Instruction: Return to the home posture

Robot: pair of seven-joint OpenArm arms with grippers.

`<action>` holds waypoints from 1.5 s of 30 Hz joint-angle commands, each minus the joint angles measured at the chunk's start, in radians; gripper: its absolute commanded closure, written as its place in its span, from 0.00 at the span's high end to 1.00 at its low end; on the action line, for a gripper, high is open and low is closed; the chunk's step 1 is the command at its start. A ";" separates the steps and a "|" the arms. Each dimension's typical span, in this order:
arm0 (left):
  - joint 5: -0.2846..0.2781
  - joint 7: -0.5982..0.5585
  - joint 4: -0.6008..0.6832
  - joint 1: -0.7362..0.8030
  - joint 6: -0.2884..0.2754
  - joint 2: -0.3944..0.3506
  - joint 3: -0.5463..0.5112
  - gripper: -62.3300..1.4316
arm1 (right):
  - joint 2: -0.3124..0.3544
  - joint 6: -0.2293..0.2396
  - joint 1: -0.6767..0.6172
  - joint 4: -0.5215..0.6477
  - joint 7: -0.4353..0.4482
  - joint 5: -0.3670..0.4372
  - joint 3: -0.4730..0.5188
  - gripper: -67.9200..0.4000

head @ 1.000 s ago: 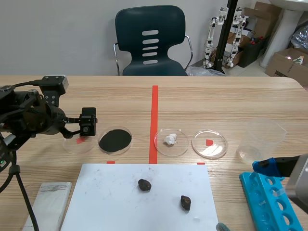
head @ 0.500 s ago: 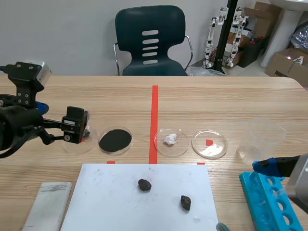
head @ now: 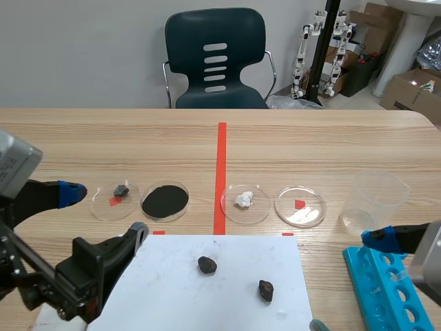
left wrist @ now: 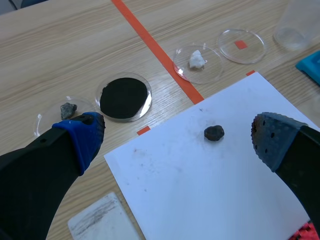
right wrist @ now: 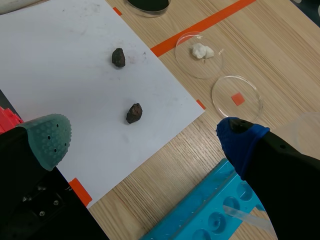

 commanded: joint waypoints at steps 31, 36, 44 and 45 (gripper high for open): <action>0.046 -0.121 0.122 0.295 -0.025 0.005 -0.176 0.98 | 0.000 -0.004 -0.004 0.020 0.014 0.011 0.002 0.90; 0.046 -0.121 0.122 0.295 -0.025 0.005 -0.176 0.98 | 0.000 -0.004 -0.004 0.020 0.014 0.011 0.002 0.90; 0.046 -0.121 0.122 0.295 -0.025 0.005 -0.176 0.98 | 0.000 -0.004 -0.004 0.020 0.014 0.011 0.002 0.90; 0.046 -0.121 0.122 0.295 -0.025 0.005 -0.176 0.98 | 0.000 -0.004 -0.004 0.020 0.014 0.011 0.002 0.90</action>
